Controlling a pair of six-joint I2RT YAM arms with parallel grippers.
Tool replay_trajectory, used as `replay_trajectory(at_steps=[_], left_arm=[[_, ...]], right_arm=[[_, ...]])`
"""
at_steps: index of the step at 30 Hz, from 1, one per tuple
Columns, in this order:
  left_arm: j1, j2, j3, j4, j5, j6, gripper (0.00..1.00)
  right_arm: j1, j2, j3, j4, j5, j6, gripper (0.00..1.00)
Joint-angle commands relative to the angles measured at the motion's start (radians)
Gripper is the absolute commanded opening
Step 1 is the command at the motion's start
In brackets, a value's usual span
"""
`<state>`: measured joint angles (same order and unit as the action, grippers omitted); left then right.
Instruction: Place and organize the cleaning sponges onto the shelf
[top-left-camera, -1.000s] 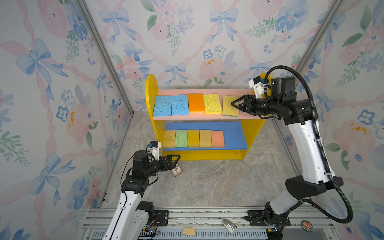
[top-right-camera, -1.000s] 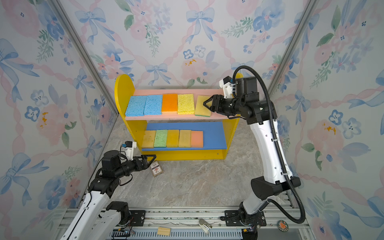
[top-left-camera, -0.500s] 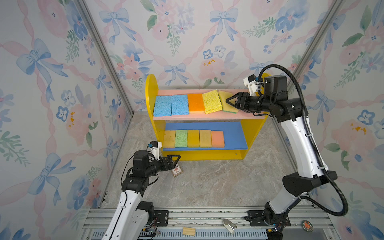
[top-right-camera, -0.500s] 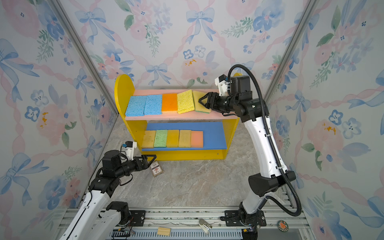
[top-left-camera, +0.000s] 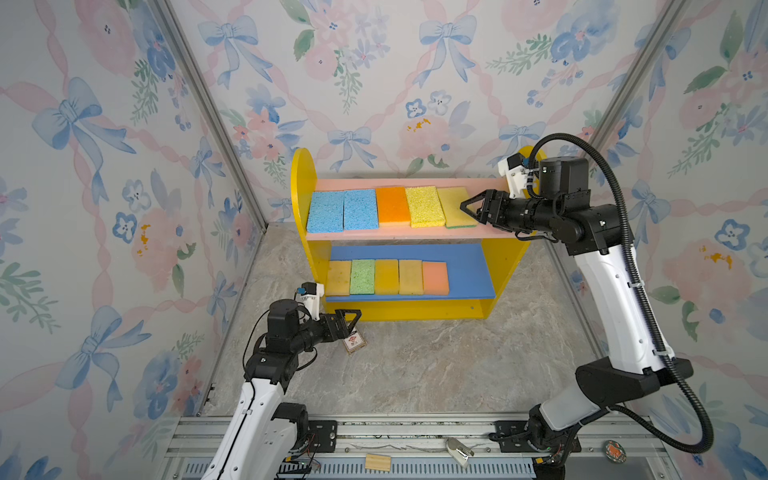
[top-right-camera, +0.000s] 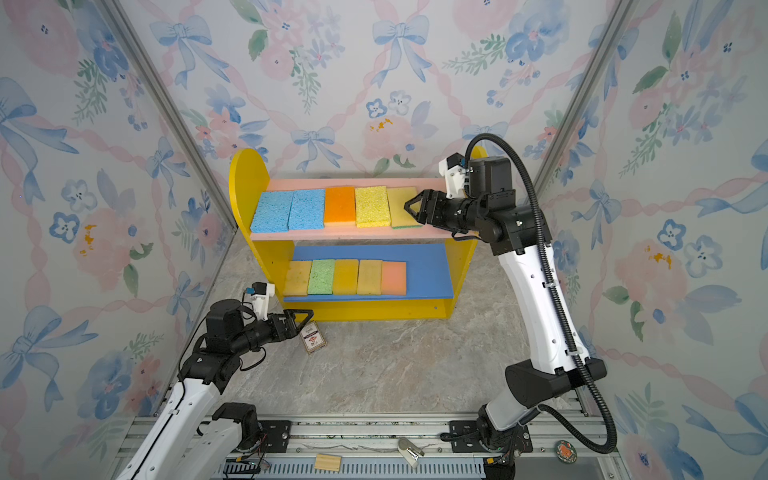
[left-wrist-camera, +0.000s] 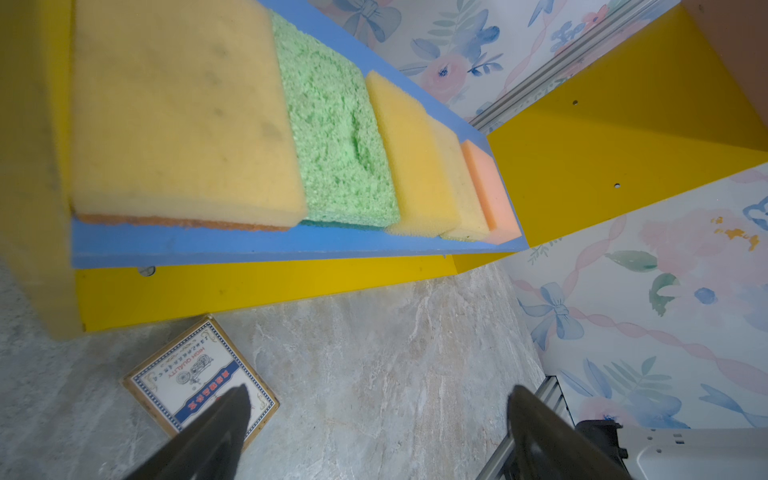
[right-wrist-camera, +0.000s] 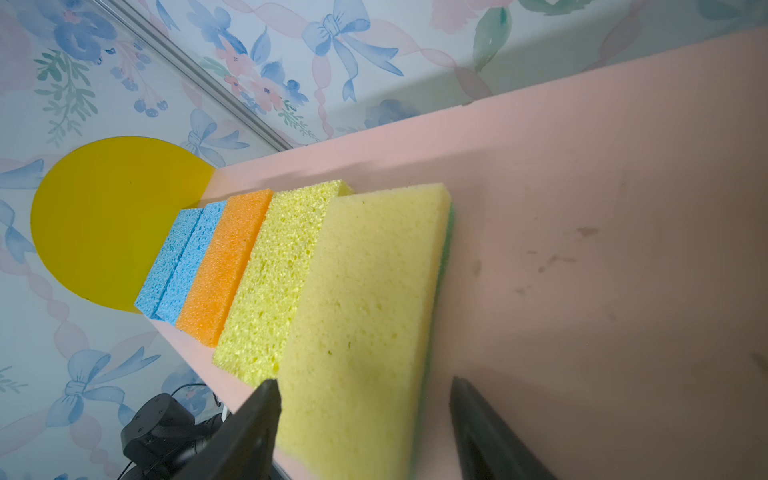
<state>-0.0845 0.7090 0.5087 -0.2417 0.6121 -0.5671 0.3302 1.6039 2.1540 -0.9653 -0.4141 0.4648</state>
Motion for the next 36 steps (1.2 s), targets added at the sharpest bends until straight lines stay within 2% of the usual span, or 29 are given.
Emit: replay_trajectory(at_steps=[1, 5, 10, 12, 17, 20, 23, 26, 28, 30, 33, 36], left_arm=[[-0.003, 0.004, 0.0, -0.005, 0.013, 0.022, 0.98], [-0.003, 0.001, -0.001, -0.005, 0.013, 0.022, 0.98], [-0.003, -0.005, -0.001, -0.005, 0.009, 0.022, 0.98], [-0.002, -0.006, -0.001, -0.005, 0.011, 0.021, 0.98], [0.0, -0.006, -0.001, -0.005, 0.008, 0.022, 0.98], [0.002, -0.01, -0.001, -0.005, 0.004, 0.02, 0.98], [0.002, -0.014, -0.001, -0.005, -0.01, 0.014, 0.98], [0.002, -0.012, -0.002, -0.008, -0.04, 0.005, 0.98], [0.002, -0.003, 0.003, -0.024, -0.083, 0.0, 0.98], [0.002, 0.013, 0.015, -0.053, -0.147, -0.001, 0.98], [0.002, 0.048, 0.045, -0.127, -0.329, -0.022, 0.98], [0.009, 0.08, 0.075, -0.196, -0.532, -0.059, 0.98]], right_arm=[[0.008, -0.023, -0.048, 0.044, -0.033, 0.026, 0.66], [0.013, -0.041, -0.077, 0.066, -0.024, 0.034, 0.65], [0.012, -0.101, -0.057, 0.004, 0.143, -0.028, 0.67], [0.005, -0.131, -0.052, -0.01, 0.173, -0.048, 0.68], [-0.006, -0.253, -0.106, 0.011, 0.117, -0.065, 0.71], [-0.007, -0.372, -0.243, 0.009, 0.046, -0.046, 0.75], [-0.009, -0.504, -0.455, -0.058, 0.016, -0.031, 0.79], [-0.021, -0.637, -0.684, -0.178, 0.154, -0.052, 0.86], [-0.08, -0.698, -0.813, -0.228, 0.278, -0.07, 0.95], [-0.162, -0.722, -0.884, -0.234, 0.352, -0.092, 0.99], [-0.297, -0.742, -0.95, -0.149, 0.414, -0.113, 0.97], [-0.399, -0.762, -1.036, 0.014, 0.437, -0.119, 0.97]])
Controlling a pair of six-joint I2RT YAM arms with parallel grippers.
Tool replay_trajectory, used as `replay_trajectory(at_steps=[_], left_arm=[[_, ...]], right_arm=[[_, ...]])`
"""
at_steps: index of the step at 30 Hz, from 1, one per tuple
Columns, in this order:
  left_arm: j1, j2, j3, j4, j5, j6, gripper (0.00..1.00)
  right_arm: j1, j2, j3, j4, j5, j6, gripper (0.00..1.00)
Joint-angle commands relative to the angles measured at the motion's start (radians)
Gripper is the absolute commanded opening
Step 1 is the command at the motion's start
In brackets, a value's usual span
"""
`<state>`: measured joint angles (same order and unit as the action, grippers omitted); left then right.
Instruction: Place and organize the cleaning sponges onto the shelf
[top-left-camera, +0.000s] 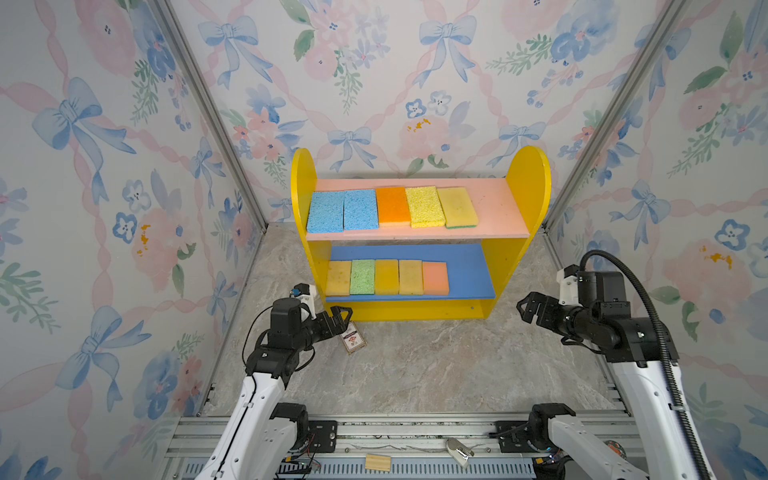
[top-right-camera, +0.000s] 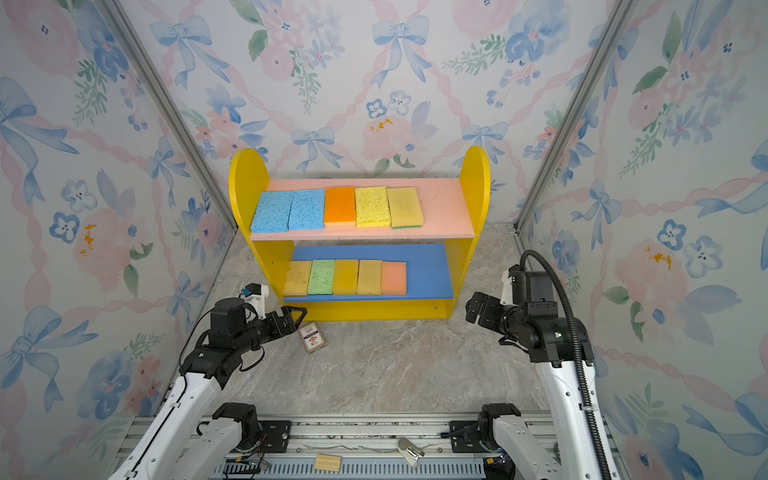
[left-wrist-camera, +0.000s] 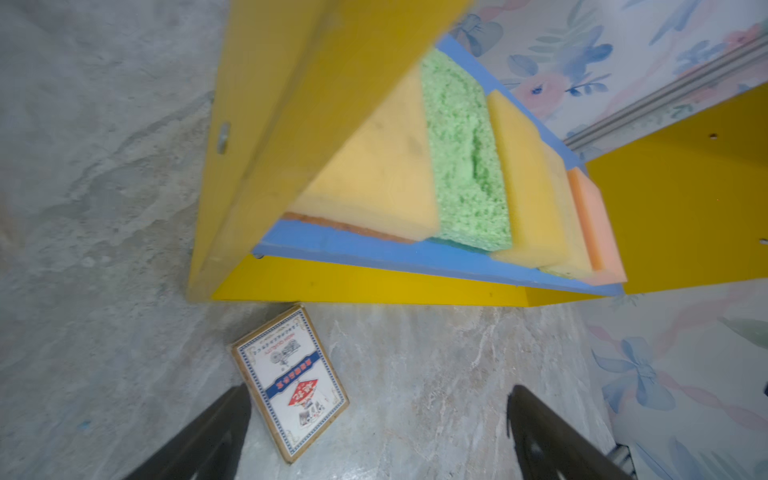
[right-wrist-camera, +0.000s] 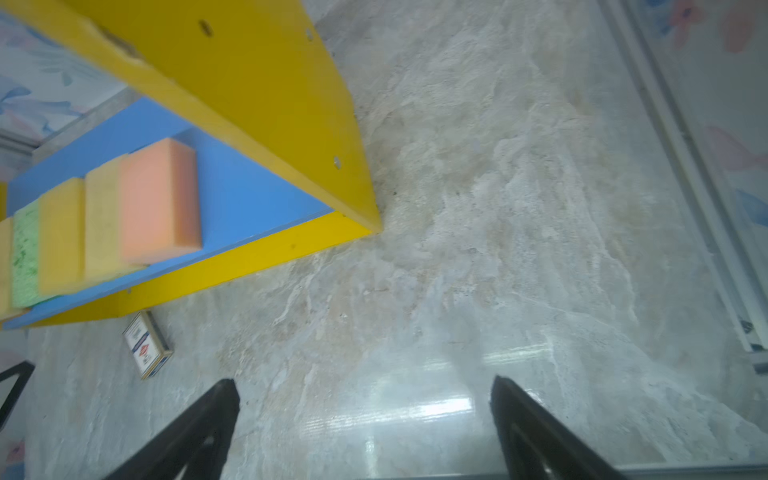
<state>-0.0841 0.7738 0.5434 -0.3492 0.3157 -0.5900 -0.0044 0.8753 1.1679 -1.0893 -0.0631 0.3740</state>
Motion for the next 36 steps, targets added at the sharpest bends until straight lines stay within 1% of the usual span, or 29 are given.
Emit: replay_trajectory(at_steps=[1, 3, 6, 9, 11, 12, 14, 17, 20, 23, 27, 29, 30, 33, 34, 36], left_arm=[[0.012, 0.019, 0.048, -0.109, -0.299, -0.048, 0.98], [0.02, 0.015, 0.054, -0.129, -0.386, -0.061, 0.98], [0.051, -0.012, 0.043, -0.128, -0.49, -0.078, 0.98], [0.088, -0.029, 0.038, -0.127, -0.591, -0.072, 0.98], [0.098, -0.028, 0.034, -0.107, -0.681, -0.061, 0.98], [0.099, -0.027, 0.029, -0.094, -0.716, -0.057, 0.98], [0.103, -0.024, 0.007, -0.034, -0.757, -0.03, 0.98], [0.103, -0.045, -0.039, 0.077, -0.777, 0.039, 0.98], [0.102, -0.073, -0.083, 0.182, -0.805, 0.109, 0.98], [0.105, 0.001, -0.076, 0.244, -0.843, 0.153, 0.98], [0.122, 0.041, -0.117, 0.395, -0.845, 0.199, 0.98], [0.124, 0.069, -0.127, 0.468, -0.819, 0.232, 0.98], [0.124, 0.09, -0.132, 0.507, -0.805, 0.246, 0.98], [0.124, 0.139, -0.197, 0.699, -0.777, 0.277, 0.98], [0.124, 0.148, -0.235, 0.787, -0.749, 0.292, 0.98], [0.122, 0.17, -0.311, 0.959, -0.704, 0.303, 0.98]], right_arm=[[-0.092, -0.048, -0.096, 0.215, 0.075, -0.018, 0.97], [-0.118, -0.081, -0.182, 0.359, 0.065, -0.002, 0.97], [-0.121, -0.127, -0.323, 0.568, 0.066, -0.005, 0.97], [-0.121, -0.136, -0.416, 0.706, 0.061, -0.049, 0.97], [-0.121, -0.111, -0.455, 0.772, 0.087, -0.121, 0.97], [-0.122, -0.096, -0.475, 0.808, 0.11, -0.139, 0.97], [-0.122, -0.045, -0.528, 0.916, 0.1, -0.189, 0.97], [-0.121, 0.052, -0.567, 1.033, 0.068, -0.22, 0.97], [-0.104, 0.15, -0.624, 1.214, 0.06, -0.258, 0.97], [-0.074, 0.254, -0.674, 1.424, 0.054, -0.302, 0.97], [-0.062, 0.395, -0.708, 1.631, 0.034, -0.287, 0.97], [-0.049, 0.444, -0.743, 1.754, 0.039, -0.299, 0.97], [-0.037, 0.461, -0.747, 1.782, 0.051, -0.312, 0.97], [0.004, 0.493, -0.74, 1.783, 0.097, -0.346, 0.97], [0.019, 0.5, -0.75, 1.805, 0.108, -0.36, 0.97], [0.042, 0.516, -0.801, 1.904, 0.132, -0.374, 0.97]])
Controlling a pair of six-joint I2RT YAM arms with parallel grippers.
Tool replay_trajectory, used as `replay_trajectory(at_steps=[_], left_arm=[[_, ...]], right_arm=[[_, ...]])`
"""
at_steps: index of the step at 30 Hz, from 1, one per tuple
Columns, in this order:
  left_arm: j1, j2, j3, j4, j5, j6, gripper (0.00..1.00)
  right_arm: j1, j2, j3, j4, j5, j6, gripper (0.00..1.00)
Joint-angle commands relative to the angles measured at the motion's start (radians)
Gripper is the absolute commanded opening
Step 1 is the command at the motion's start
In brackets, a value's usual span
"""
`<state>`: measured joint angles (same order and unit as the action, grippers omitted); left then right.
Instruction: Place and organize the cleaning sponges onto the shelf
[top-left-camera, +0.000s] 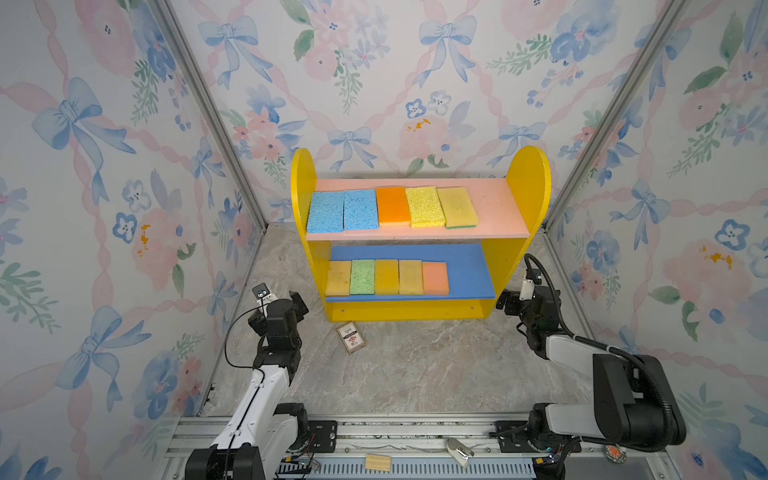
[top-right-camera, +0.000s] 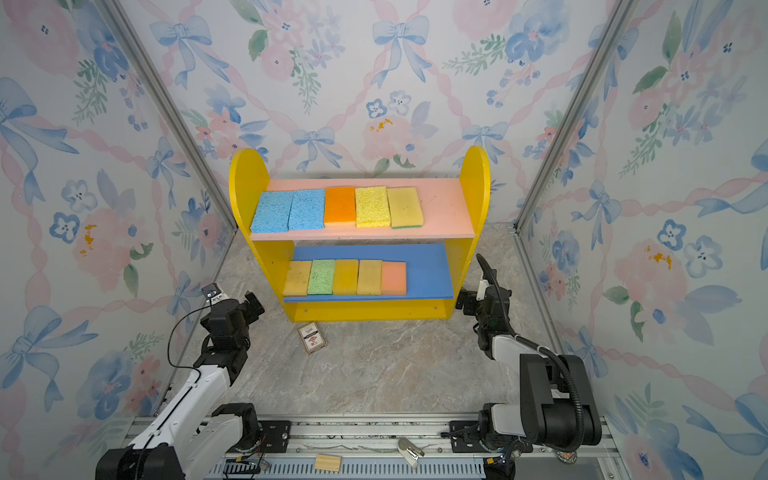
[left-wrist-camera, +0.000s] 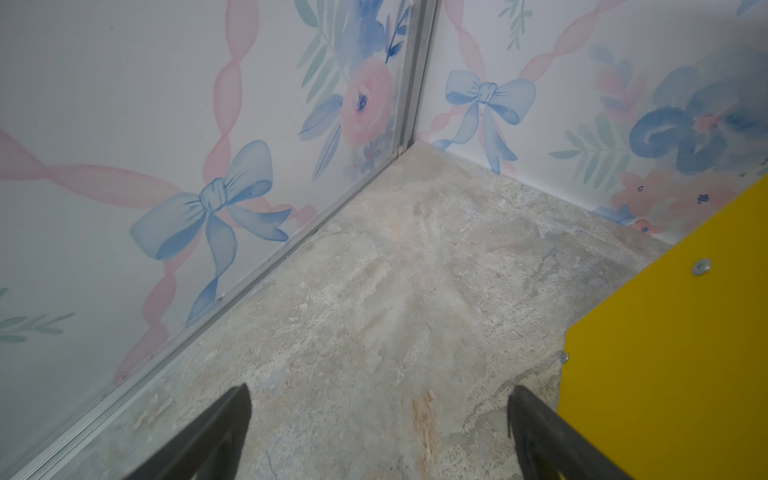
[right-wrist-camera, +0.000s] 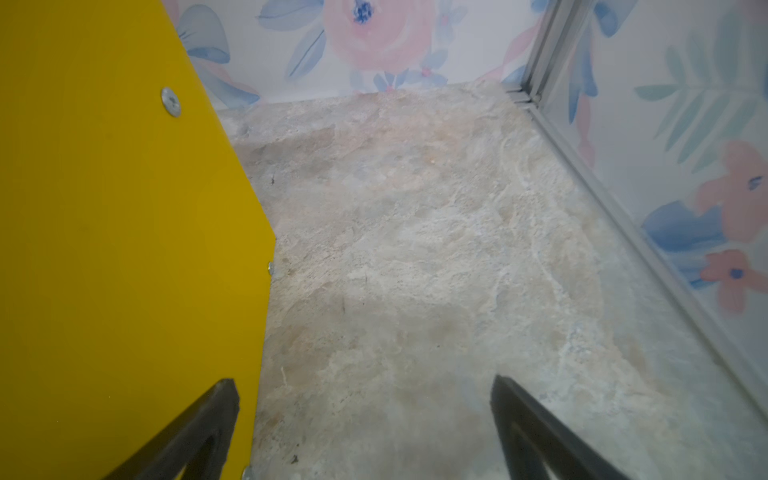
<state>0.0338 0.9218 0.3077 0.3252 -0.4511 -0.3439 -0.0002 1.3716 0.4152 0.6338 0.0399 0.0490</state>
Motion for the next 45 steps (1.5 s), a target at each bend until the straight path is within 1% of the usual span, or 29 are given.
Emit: replay_trajectory(at_steps=[1, 2, 3, 7, 8, 9, 10, 13, 16, 18, 19, 21, 22, 24, 31, 45], left_arm=[[0.005, 0.038, -0.114, 0.37, 0.089, 0.066, 0.98], [0.005, 0.059, -0.142, 0.437, 0.116, 0.096, 0.98], [0.005, 0.083, -0.151, 0.469, 0.13, 0.118, 0.98], [-0.007, 0.207, -0.158, 0.594, 0.151, 0.137, 0.98], [-0.015, 0.229, -0.155, 0.622, 0.155, 0.143, 0.98], [-0.028, 0.259, -0.151, 0.652, 0.16, 0.154, 0.98], [-0.037, 0.291, -0.147, 0.683, 0.165, 0.164, 0.98], [-0.056, 0.386, -0.137, 0.774, 0.176, 0.176, 0.98], [-0.079, 0.444, -0.124, 0.834, 0.182, 0.192, 0.98], [-0.09, 0.498, -0.137, 0.911, 0.189, 0.195, 0.98], [-0.098, 0.526, -0.141, 0.953, 0.197, 0.207, 0.98], [-0.124, 0.589, -0.126, 0.977, 0.181, 0.231, 0.98], [-0.129, 0.621, -0.122, 1.014, 0.198, 0.249, 0.98], [-0.144, 0.621, -0.117, 1.006, 0.178, 0.263, 0.98], [-0.15, 0.62, -0.119, 1.007, 0.168, 0.268, 0.98], [-0.152, 0.62, -0.119, 1.006, 0.168, 0.267, 0.98]], right_arm=[[0.041, 0.033, -0.078, 0.249, 0.032, -0.053, 0.97], [0.042, 0.055, -0.104, 0.313, 0.031, -0.056, 0.97], [0.043, 0.078, -0.121, 0.365, 0.027, -0.057, 0.97], [0.053, 0.205, -0.163, 0.584, 0.023, -0.063, 0.97], [0.058, 0.196, -0.154, 0.555, 0.034, -0.07, 0.97], [0.059, 0.178, -0.132, 0.485, 0.039, -0.072, 0.97], [0.062, 0.173, -0.102, 0.416, 0.037, -0.078, 0.97], [0.064, 0.169, -0.038, 0.287, 0.026, -0.087, 0.97], [0.063, 0.176, -0.041, 0.306, 0.035, -0.08, 0.97], [0.06, 0.176, -0.032, 0.289, 0.041, -0.074, 0.97], [0.055, 0.176, -0.027, 0.278, 0.045, -0.065, 0.97], [0.043, 0.175, -0.023, 0.27, 0.029, -0.056, 0.97], [0.04, 0.175, -0.023, 0.27, 0.025, -0.054, 0.97], [0.04, 0.175, -0.023, 0.27, 0.023, -0.055, 0.97], [0.039, 0.175, -0.023, 0.27, 0.022, -0.054, 0.97], [0.045, 0.175, -0.023, 0.27, 0.029, -0.055, 0.97]])
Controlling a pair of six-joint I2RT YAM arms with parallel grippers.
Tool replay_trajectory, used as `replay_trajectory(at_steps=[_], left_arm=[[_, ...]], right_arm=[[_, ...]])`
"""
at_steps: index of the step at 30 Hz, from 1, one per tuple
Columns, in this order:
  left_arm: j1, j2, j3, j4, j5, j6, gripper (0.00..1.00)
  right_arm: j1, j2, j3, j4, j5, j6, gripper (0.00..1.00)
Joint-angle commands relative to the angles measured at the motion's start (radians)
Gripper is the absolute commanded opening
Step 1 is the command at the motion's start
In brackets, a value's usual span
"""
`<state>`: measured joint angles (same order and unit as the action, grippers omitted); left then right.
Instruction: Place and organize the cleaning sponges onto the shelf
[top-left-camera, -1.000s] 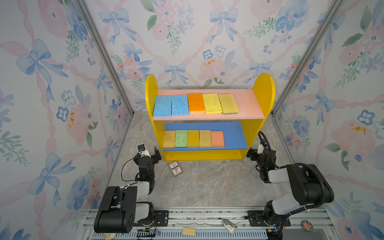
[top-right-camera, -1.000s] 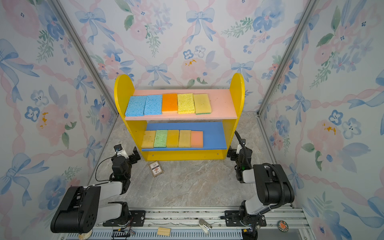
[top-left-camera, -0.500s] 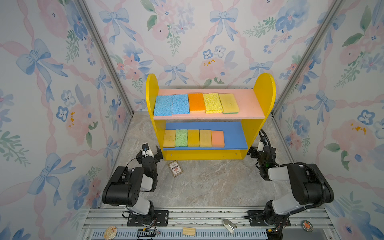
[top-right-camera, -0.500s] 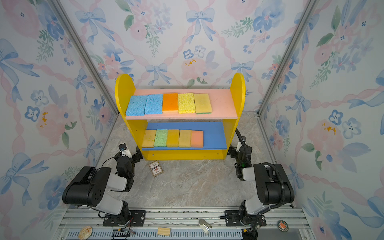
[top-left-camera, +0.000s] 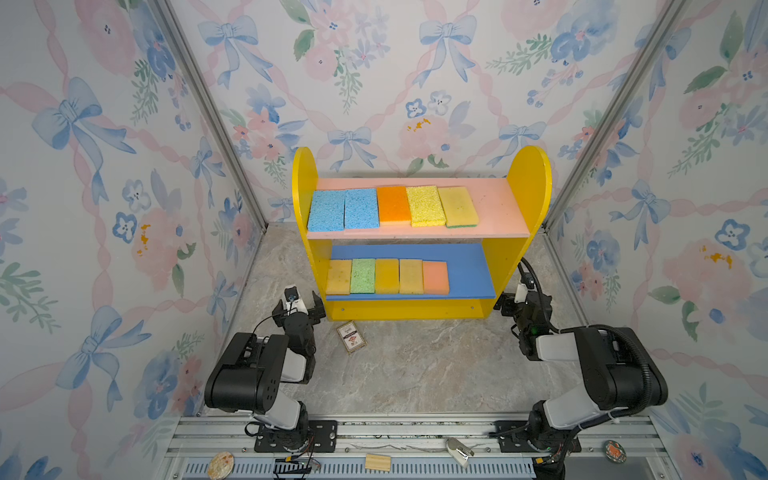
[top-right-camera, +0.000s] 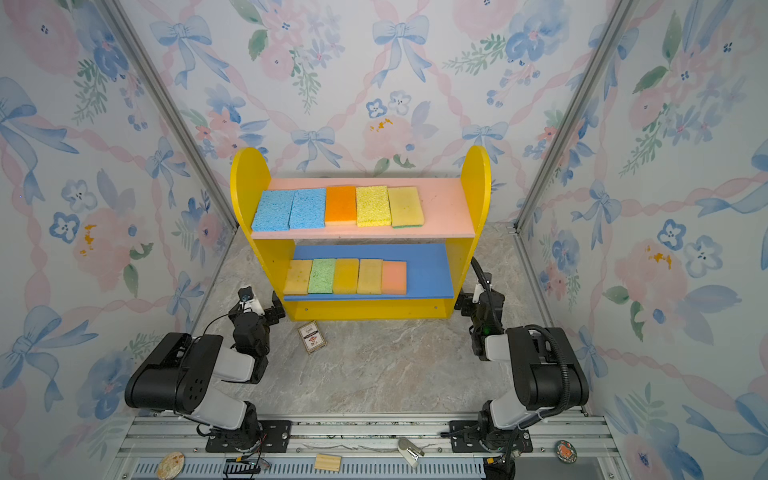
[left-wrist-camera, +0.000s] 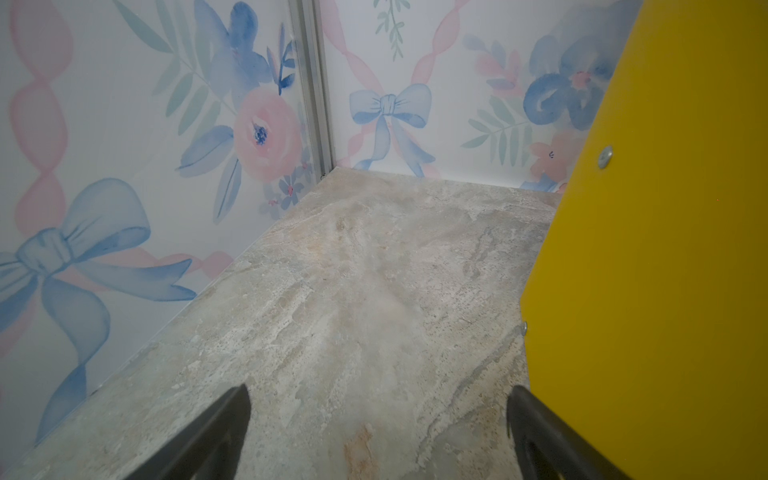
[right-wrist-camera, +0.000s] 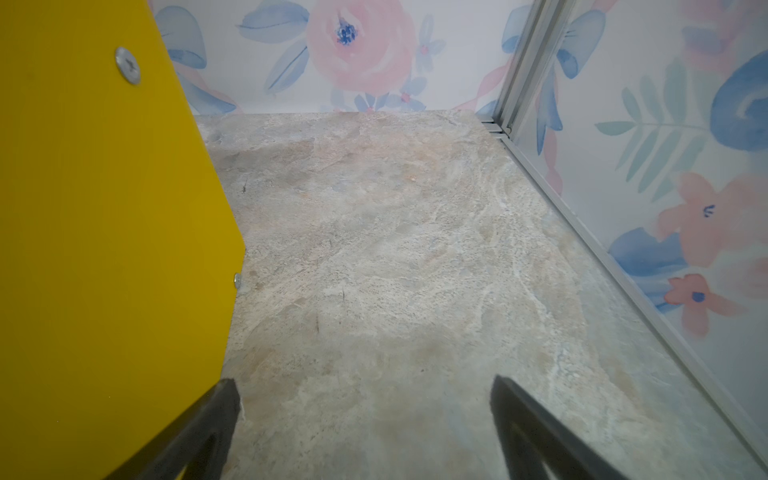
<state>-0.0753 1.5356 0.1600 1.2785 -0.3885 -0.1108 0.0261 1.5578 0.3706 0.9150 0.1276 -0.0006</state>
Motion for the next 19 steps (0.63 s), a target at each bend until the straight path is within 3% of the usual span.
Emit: replay_trajectory(at_steps=[1, 19], left_arm=[[-0.043, 0.005, 0.03, 0.054, 0.106, 0.034, 0.98], [-0.043, 0.005, 0.03, 0.053, 0.104, 0.035, 0.98]], right_arm=[[0.018, -0.012, 0.021, -0.01, -0.059, -0.006, 0.97], [0.026, -0.01, 0.022, -0.012, -0.041, -0.013, 0.97]])
